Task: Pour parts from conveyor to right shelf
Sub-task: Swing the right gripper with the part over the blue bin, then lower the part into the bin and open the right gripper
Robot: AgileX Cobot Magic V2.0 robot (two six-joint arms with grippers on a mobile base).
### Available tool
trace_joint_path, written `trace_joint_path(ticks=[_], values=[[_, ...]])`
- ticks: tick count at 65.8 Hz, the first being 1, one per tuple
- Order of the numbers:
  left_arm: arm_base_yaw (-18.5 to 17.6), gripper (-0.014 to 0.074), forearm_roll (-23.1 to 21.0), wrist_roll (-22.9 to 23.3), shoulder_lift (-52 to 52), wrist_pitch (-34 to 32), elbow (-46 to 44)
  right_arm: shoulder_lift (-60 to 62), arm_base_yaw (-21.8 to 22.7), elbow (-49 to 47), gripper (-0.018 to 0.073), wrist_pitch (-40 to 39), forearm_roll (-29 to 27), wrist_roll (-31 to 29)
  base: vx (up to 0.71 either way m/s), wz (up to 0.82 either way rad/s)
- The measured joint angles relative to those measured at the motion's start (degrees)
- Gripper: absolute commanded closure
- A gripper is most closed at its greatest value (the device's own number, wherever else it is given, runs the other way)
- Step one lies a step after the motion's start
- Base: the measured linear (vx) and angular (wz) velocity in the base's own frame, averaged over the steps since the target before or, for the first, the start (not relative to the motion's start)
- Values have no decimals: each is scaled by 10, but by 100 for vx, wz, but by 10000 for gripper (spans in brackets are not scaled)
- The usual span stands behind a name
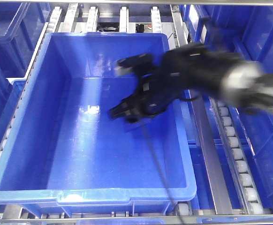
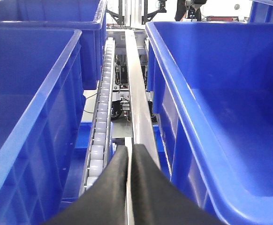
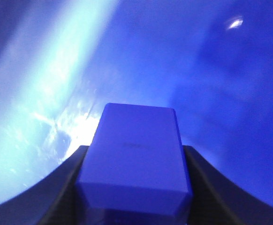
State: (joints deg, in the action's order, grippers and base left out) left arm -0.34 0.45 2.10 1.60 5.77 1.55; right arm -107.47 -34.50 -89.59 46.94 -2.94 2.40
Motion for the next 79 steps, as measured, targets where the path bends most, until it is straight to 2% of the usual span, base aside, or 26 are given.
trace_joint_path(ticks=[22,44,50,55,70,79], values=[[0,603,0,0,0,0,0,-150,-41,-154,561,60,24,-8,0,0],[0,603,0,0,0,0,0,-234,-43,-239,526,111,29,-37,0,0],[0,603,0,0,0,0,0,-240,-43,-245,465,113,33,-38,0,0],[0,603,0,0,0,0,0,-241,-43,-245,378,113,29,-38,0,0],[0,603,0,0,0,0,0,-242,-43,-247,25,114,33,-38,0,0],[0,603,0,0,0,0,0,-252,-43,-244,-81,116,33,-37,0,0]])
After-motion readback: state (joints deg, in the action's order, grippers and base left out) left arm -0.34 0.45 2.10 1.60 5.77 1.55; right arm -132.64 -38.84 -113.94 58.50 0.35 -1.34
